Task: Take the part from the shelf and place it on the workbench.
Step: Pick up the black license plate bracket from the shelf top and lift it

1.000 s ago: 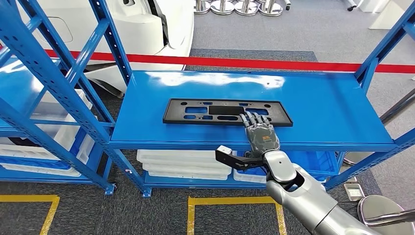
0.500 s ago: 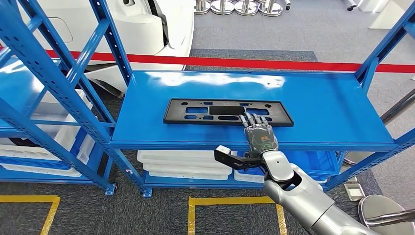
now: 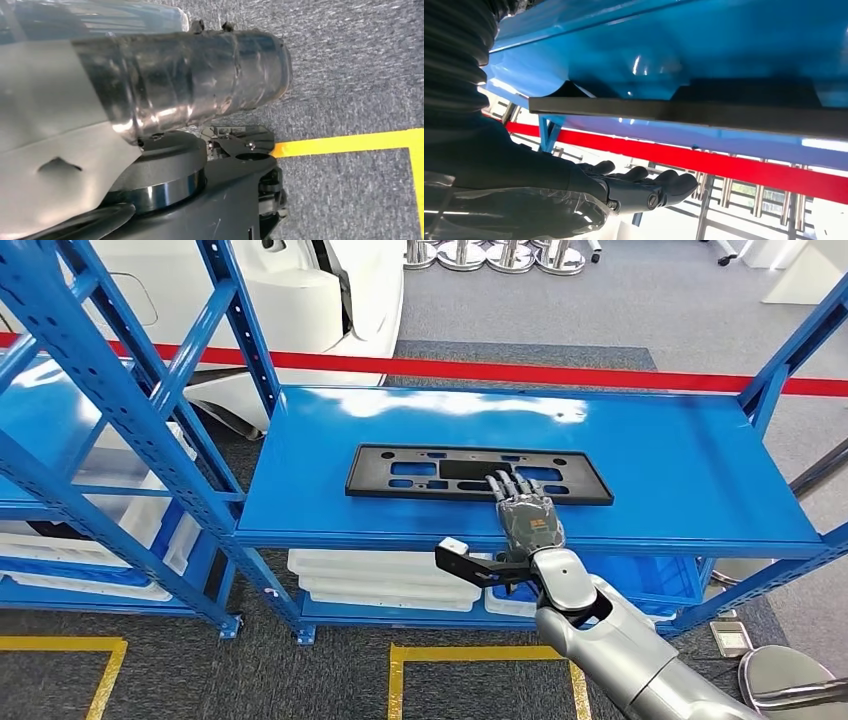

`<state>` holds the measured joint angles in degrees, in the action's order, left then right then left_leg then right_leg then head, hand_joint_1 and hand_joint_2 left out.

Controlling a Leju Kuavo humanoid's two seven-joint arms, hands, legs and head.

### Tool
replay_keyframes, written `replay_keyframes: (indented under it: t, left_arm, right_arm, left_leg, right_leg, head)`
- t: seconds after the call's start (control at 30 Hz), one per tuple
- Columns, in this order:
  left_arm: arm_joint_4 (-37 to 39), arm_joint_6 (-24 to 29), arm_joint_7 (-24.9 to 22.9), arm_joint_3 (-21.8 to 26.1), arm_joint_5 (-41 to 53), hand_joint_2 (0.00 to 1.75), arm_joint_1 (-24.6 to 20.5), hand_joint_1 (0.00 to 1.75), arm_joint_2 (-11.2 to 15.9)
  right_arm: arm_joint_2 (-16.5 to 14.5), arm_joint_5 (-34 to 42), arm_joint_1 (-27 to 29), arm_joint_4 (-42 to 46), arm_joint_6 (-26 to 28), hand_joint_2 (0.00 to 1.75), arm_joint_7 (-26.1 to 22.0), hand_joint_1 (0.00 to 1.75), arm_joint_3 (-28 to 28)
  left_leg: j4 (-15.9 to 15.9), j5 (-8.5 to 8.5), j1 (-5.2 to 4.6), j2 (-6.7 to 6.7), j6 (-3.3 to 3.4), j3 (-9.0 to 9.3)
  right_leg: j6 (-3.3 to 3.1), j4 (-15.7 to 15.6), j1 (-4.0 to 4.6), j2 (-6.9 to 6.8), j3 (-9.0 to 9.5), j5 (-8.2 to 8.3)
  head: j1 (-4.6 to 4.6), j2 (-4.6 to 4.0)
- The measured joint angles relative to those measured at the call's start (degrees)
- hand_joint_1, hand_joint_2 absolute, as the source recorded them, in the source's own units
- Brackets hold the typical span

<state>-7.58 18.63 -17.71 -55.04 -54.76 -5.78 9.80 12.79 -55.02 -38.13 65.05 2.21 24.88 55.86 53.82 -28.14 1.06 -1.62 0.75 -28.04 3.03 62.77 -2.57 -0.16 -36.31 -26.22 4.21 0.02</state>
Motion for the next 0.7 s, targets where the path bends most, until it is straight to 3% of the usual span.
replay_keyframes:
  t: [0.07,0.17,0.23,0.27,0.33,0.37,0.4,0.43,0.47,0.53,0.57,0.6,0.7]
  left_arm:
    - [0.0,0.0,0.1,0.0,0.0,0.00,-0.1,0.00,0.0]
    - [0.0,0.0,0.1,0.0,-0.1,0.00,-0.2,0.00,0.1]
    - [0.0,-0.1,0.1,0.0,-0.1,0.00,-0.2,0.00,0.2]
    - [0.0,-0.1,0.1,0.0,-0.1,0.00,-0.2,0.00,0.3]
    - [0.0,-0.1,0.1,0.0,-0.1,0.00,-0.2,0.00,0.3]
    - [0.0,-0.2,0.1,0.0,-0.2,0.00,-0.1,0.00,0.3]
    - [0.0,-0.2,0.1,0.0,-0.2,0.00,-0.1,0.00,0.3]
    - [0.0,-0.2,0.1,0.0,-0.2,0.00,-0.1,0.00,0.3]
    - [0.0,-0.2,0.1,0.0,-0.3,0.00,-0.1,0.00,0.4]
    - [0.0,-0.2,0.1,0.0,-0.3,0.00,-0.1,0.00,0.4]
    - [0.0,-0.2,0.0,0.0,-0.3,0.00,-0.1,0.00,0.5]
    - [0.0,-0.2,0.0,0.0,-0.4,0.00,-0.1,0.00,0.5]
    - [0.1,-0.2,0.1,0.0,-0.5,0.00,0.0,0.00,0.5]
  right_arm:
    - [-0.1,0.0,-0.2,-0.2,0.1,1.75,-0.1,0.00,0.0]
    - [-0.3,0.0,-0.3,-0.4,0.1,1.75,-0.2,0.00,0.0]
    - [-0.4,0.0,-0.4,-0.5,0.2,1.75,-0.2,0.00,0.0]
    - [-0.5,0.0,-0.4,-0.5,0.2,1.75,-0.2,0.00,0.0]
    - [-0.6,0.0,-0.4,-0.6,0.2,1.75,-0.3,0.00,0.0]
    - [-0.6,0.0,-0.4,-0.6,0.2,1.75,-0.3,0.00,0.1]
    - [-0.6,0.0,-0.3,-0.7,0.2,1.75,-0.3,0.00,0.1]
    - [-0.6,0.0,-0.3,-0.7,0.2,1.75,-0.3,0.00,0.1]
    - [-0.7,0.0,-0.3,-0.7,0.2,1.75,-0.3,0.00,0.2]
    - [-0.8,0.0,-0.3,-0.7,0.2,1.75,-0.3,0.00,0.2]
    - [-0.8,0.0,-0.4,-0.8,0.2,1.75,-0.3,0.00,0.3]
    - [-0.8,0.0,-0.4,-0.8,0.2,1.75,-0.3,0.00,0.3]
    - [-0.9,0.0,-0.5,-0.8,0.2,1.75,-0.3,0.00,0.3]
  left_leg:
    - [0.1,-0.61,-0.15,-0.14,-0.76,0.41]
    - [-0.3,-0.96,-0.16,-0.10,-1.95,0.51]
    - [1.2,-1.96,-0.08,0.40,-2.51,0.02]
    - [3.9,-3.12,-0.07,0.66,-2.68,-1.32]
    - [12.3,-5.98,-0.08,0.94,-2.82,-6.11]
    - [16.1,-6.82,-0.08,0.94,-2.85,-8.73]
    - [18.2,-6.54,-0.08,0.94,-2.83,-10.56]
    - [17.9,-5.01,-0.09,0.94,-2.77,-11.25]
    - [15.3,-2.40,-0.10,0.96,-2.62,-10.80]
    - [7.0,2.78,-0.22,1.11,-2.17,-7.90]
    - [4.0,3.91,-0.32,1.21,-1.88,-6.66]
    - [2.4,4.08,-0.46,1.28,-1.61,-6.02]
    - [1.8,3.28,-0.55,1.19,-0.66,-5.29]
  right_leg:
    - [-0.59,-6.3,0.23,0.01,2.75,2.46]
    - [-1.47,-7.6,0.49,0.01,3.54,1.88]
    - [-2.13,-8.0,0.37,0.02,4.03,1.66]
    - [-2.41,-8.3,0.31,0.00,4.42,1.55]
    - [-2.85,-8.4,0.44,-0.05,4.97,1.17]
    - [-2.97,-8.4,0.52,-0.07,5.22,0.92]
    - [-3.04,-8.4,0.58,-0.08,5.54,0.63]
    - [-3.04,-8.4,0.62,-0.06,5.94,0.30]
    - [-2.97,-8.4,0.64,-0.02,6.48,-0.10]
    - [-2.56,-8.3,0.76,0.11,7.50,-1.00]
    - [-2.24,-8.3,0.84,0.20,7.77,-1.36]
    - [-1.88,-8.3,0.89,0.24,7.87,-1.61]
    - [-0.76,-8.6,0.83,0.11,7.99,-2.07]
  head:
    - [0.01,0.00]
    - [0.10,0.00]
    - [0.20,0.00]
    - [0.28,0.00]
    - [0.40,0.00]
    - [0.42,0.00]
    - [0.42,0.00]
    - [0.43,0.00]
    - [0.44,0.00]
    - [0.52,0.00]
    - [0.57,0.00]
    - [0.58,0.00]
    - [0.55,0.00]
